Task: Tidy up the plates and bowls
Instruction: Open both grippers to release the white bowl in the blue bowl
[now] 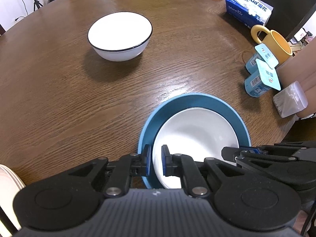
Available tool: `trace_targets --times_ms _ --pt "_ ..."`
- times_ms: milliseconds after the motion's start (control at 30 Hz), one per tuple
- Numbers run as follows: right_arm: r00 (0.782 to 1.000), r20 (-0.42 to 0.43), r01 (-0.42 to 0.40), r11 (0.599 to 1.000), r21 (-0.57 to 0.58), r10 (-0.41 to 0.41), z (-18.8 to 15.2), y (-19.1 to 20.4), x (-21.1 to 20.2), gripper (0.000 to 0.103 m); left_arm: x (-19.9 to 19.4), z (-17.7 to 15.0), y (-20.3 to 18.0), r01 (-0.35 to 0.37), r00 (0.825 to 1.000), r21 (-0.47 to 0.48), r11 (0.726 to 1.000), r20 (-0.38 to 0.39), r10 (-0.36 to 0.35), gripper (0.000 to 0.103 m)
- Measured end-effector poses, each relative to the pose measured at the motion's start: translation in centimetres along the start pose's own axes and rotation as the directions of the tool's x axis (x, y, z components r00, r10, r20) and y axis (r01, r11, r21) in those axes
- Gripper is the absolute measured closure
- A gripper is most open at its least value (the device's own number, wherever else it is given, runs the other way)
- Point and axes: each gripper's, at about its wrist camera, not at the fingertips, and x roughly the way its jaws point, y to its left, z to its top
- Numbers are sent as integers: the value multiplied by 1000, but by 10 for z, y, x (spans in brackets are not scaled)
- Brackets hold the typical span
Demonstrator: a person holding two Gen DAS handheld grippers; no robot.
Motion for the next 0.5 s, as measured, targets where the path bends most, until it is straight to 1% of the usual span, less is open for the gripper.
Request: trace_targets --times_ms 300,433,500 --pt "1000 -1 1 1000 10 -1 1 0 0 96 1 -1 2 2 1000 -13 1000 -7 -2 93" --pt "1000 -9 -12 1000 11 12 2 0 -1 89 1 -1 3 6 1000 -22 1000 -12 -6 93" --pt "1000 -11 -16 1000 15 16 3 -1 -1 88 1 0 5 15 1000 -29 999 -13 -15 93"
